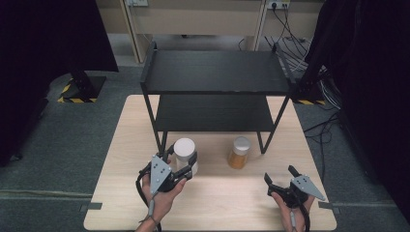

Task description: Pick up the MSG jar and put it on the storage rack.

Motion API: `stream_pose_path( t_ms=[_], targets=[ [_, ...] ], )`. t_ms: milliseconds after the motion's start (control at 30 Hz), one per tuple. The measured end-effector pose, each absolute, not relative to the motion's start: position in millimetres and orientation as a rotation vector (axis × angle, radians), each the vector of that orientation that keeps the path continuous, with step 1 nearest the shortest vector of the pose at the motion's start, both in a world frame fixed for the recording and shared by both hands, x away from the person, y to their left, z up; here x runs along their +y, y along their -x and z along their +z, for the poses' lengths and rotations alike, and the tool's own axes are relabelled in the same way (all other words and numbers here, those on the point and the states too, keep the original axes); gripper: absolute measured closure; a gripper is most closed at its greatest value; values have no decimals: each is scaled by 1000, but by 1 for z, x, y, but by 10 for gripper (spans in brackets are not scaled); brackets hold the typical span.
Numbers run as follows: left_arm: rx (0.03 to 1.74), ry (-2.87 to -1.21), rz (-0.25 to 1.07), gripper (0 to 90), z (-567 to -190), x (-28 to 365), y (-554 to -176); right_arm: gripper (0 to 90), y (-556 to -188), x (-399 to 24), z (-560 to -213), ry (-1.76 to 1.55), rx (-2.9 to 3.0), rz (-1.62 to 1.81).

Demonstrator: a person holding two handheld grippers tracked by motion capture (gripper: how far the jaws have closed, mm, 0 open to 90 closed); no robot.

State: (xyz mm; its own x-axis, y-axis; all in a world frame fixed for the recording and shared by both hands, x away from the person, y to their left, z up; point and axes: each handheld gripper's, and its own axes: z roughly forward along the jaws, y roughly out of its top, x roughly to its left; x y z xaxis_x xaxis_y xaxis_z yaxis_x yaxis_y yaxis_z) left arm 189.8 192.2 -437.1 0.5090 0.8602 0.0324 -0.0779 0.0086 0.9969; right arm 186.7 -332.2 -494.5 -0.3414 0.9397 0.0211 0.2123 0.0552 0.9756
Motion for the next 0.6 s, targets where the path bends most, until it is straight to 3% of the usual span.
stream_pose_path(
  t_ms=[600],
  targets=[
    [762,-1321,912,336,-399,190,-198,15,-187,-332,-494,-1177,1647,1337]
  ],
)
